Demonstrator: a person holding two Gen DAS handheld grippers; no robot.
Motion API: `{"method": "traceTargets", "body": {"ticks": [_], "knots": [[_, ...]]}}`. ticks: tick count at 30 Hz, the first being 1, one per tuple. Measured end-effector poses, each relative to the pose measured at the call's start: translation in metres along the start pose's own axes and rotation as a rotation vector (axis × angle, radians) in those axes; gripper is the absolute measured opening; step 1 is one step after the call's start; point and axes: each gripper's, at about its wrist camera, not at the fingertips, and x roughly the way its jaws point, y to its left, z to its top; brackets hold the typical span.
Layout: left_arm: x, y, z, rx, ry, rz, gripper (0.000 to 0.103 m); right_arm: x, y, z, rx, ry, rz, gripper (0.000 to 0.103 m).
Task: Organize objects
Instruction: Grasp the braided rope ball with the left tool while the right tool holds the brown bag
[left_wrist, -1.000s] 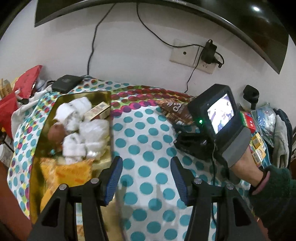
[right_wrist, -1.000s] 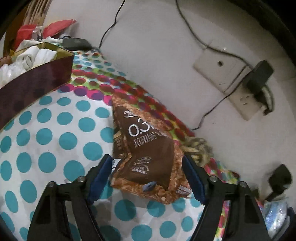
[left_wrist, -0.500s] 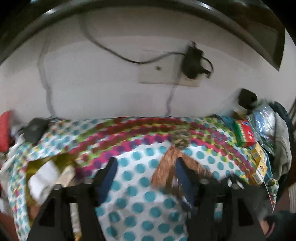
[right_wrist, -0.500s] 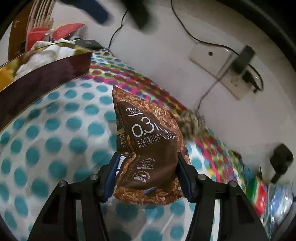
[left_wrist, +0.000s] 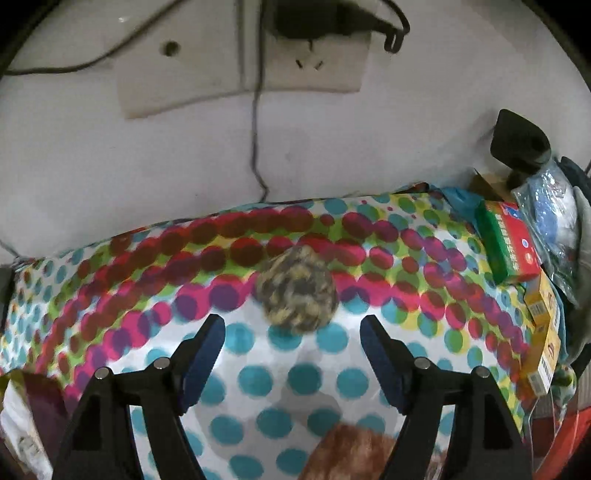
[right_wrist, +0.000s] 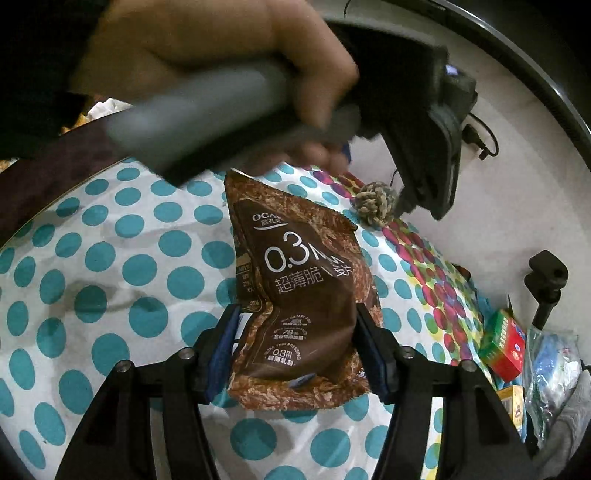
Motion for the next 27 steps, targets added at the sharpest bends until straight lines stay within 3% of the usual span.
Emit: {"method": "traceTargets", "body": {"ticks": [4, 11, 18, 23, 26, 27], "knots": [[0.019, 0.002, 0.008, -0.040, 0.005, -0.022, 0.078, 0.001, -0.002, -0.002, -0.002, 0.003, 0.007, 0.060], [0.040, 0.010, 0.010, -0.067, 0.015, 0.013, 0.078, 0.001, -0.002, -0.003, -0.006, 0.000, 0.016, 0.060], [0.053, -0.001, 0.012, 0.011, 0.044, 0.066, 0.077, 0.001, -0.002, -0.003, -0.007, 0.002, 0.018, 0.060], [0.053, 0.001, 0.012, 0.015, 0.035, 0.052, 0.077, 0.000, 0.002, -0.001, -0.017, 0.007, 0.008, 0.060], [0.052, -0.002, 0.011, 0.037, 0.021, 0.040, 0.065, 0.000, 0.003, -0.001, -0.017, 0.008, 0.008, 0.060], [0.051, -0.004, 0.011, 0.048, 0.018, 0.033, 0.057, 0.000, 0.003, -0.001, -0.019, 0.008, 0.007, 0.060]]}}
